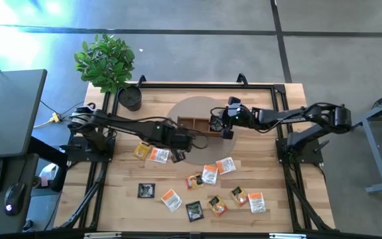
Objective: Pick & Place Tea
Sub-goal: Put the purple tea bag into the right section of the wooden organizer
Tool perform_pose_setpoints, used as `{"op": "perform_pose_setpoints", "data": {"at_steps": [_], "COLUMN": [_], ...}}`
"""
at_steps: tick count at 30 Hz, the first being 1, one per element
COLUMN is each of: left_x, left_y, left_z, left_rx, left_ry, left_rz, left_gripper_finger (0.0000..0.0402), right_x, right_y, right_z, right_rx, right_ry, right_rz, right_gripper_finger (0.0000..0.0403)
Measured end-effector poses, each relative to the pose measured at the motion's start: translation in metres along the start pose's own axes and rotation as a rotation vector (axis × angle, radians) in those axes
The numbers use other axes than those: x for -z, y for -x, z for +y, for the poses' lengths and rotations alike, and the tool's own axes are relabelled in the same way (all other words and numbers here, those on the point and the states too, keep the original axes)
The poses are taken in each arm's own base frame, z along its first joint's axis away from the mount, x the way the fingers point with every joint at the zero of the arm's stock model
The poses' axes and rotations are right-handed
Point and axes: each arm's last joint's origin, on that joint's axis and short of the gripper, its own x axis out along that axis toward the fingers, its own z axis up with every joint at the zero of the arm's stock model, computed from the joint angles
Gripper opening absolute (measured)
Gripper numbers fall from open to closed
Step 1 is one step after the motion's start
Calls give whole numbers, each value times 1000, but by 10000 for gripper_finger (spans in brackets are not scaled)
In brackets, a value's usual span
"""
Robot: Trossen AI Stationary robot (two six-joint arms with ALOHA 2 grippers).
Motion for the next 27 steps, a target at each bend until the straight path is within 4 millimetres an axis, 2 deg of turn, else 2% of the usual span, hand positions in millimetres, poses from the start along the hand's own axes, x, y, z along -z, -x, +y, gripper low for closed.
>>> {"op": "perform_pose_setpoints", "data": {"at_steps": [5,8,15,27], "left_x": [2,2,1,1], "left_y": [1,1,1,1], "left_z": [2,3,3,3], "left_rx": [-40,-42,-43,-44], "left_ry": [8,9,-2,-10], "left_rz": [1,3,-1,1], "left_gripper_finger": [0,0,0,0], "right_x": [3,5,7,12], "right_y": [-2,-3,-4,-5], "right_z": [-2,-4,-9,-12], "right_rx": [-130,-147,-66,-120], "right_ry": [-10,-42,-32,-54], "right_rz": [-16,-2,25,50], "right_gripper_finger": [165,169,154,139]}}
